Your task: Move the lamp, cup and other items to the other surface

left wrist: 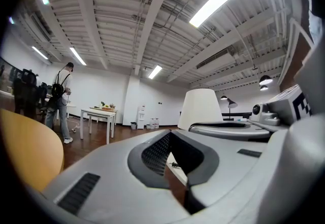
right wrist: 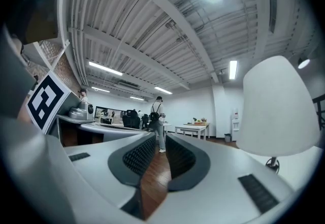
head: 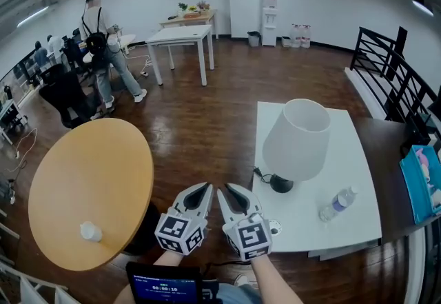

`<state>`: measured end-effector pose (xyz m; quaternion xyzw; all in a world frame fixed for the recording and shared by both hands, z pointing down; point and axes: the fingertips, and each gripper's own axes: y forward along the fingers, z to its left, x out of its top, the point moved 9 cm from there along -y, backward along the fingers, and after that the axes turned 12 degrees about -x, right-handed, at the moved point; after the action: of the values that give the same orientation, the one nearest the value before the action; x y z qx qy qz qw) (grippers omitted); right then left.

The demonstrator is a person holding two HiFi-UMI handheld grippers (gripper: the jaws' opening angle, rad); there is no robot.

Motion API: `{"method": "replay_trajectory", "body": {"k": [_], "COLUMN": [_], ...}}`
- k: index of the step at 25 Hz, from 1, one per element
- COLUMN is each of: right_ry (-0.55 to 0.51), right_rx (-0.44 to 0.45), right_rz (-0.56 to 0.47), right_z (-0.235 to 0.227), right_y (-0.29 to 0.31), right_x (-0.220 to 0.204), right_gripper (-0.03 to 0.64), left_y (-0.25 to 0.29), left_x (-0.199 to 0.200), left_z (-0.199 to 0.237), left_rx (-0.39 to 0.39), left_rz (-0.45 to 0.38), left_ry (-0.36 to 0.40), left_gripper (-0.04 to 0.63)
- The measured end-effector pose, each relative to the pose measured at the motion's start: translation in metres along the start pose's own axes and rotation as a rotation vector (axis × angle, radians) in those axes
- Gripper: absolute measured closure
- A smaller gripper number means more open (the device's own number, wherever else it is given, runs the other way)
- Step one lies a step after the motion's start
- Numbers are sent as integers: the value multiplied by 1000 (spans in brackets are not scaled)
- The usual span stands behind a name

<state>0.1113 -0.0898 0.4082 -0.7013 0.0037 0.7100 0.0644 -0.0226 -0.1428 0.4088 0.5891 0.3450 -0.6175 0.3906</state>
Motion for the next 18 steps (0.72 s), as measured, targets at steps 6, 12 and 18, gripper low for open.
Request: {"method": "replay_trajectory", "body": {"k": [6,12,18], "right_ry": [35,49,37], "right_rx": [-145,-303,-499], "right_rz": [12,51,91], "right_z": [-58,-121,-175], "right_y": [-34,-83,-146], "right_x": [-7,-12,-26], "right_gripper": [480,424,378], "left_y": [48,106,152], "left_x": [-4,-12,-26], "left_z": [-39,-93,-149], "left_rx": [-103,-254,-394], "left_rz": [-1,13,34], "left_ry": [6,10,4], "left_gripper": [567,555,554]}}
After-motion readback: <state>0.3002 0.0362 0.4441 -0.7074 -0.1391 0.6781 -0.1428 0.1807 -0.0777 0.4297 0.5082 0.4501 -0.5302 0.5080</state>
